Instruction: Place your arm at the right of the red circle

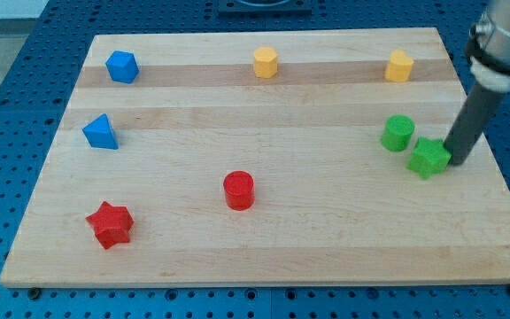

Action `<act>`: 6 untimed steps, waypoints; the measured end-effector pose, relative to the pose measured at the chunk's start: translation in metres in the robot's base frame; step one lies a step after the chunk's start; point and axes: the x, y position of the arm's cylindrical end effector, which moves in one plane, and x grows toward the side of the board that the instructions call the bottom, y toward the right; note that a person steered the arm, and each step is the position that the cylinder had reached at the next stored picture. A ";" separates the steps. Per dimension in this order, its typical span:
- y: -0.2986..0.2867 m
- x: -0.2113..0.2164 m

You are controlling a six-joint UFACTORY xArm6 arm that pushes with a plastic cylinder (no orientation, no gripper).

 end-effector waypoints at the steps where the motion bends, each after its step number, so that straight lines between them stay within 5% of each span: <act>1: -0.038 0.038; 6: -0.135 0.021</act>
